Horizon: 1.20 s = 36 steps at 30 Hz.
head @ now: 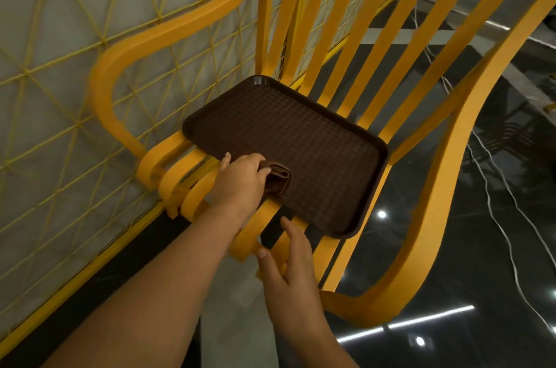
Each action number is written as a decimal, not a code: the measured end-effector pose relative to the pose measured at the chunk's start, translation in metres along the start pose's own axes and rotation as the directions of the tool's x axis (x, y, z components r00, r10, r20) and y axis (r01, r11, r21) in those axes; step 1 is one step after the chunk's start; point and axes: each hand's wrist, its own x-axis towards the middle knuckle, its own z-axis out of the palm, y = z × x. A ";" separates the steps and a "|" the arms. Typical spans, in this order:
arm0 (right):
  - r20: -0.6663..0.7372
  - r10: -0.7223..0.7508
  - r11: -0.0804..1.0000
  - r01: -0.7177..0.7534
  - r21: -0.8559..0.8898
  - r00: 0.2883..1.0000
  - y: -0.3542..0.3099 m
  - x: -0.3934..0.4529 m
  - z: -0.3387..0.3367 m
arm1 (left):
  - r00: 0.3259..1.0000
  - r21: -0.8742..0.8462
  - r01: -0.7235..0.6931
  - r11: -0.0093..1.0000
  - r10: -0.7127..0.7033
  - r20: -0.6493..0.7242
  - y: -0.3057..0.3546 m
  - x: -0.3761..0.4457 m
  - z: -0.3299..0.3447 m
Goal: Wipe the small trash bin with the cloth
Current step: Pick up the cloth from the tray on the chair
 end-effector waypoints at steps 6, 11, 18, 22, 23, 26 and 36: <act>-0.019 -0.061 0.991 0.063 0.122 0.998 -0.024 0.008 0.021 | 0.993 -0.609 0.063 0.791 0.011 0.116 -0.025 -0.075 -0.060; 0.204 -0.129 0.950 0.062 0.306 0.970 -0.036 0.000 0.054 | 0.963 -0.812 0.267 0.520 -0.127 0.236 -0.067 -0.130 -0.087; 0.267 -0.105 0.963 0.031 0.266 0.958 -0.048 -0.047 0.110 | 0.878 -0.926 0.370 0.071 -0.353 0.324 -0.120 -0.206 -0.109; 0.285 0.073 0.969 -0.136 0.207 0.956 -0.040 -0.072 0.136 | 0.810 -0.884 0.444 0.146 -0.488 0.326 -0.133 -0.257 -0.114; 0.311 0.148 0.959 -0.214 0.187 0.939 -0.037 -0.079 0.142 | 0.764 -0.858 0.479 0.187 -0.570 0.302 -0.134 -0.270 -0.111; 0.449 0.312 0.921 -0.382 0.072 0.837 -0.030 -0.111 0.157 | 0.615 -0.828 0.527 0.190 -0.758 0.218 -0.130 -0.310 -0.097; 0.664 0.395 0.863 -0.504 -0.031 0.635 0.029 -0.181 0.169 | 0.569 -0.808 0.577 0.120 -0.769 0.293 -0.099 -0.417 -0.051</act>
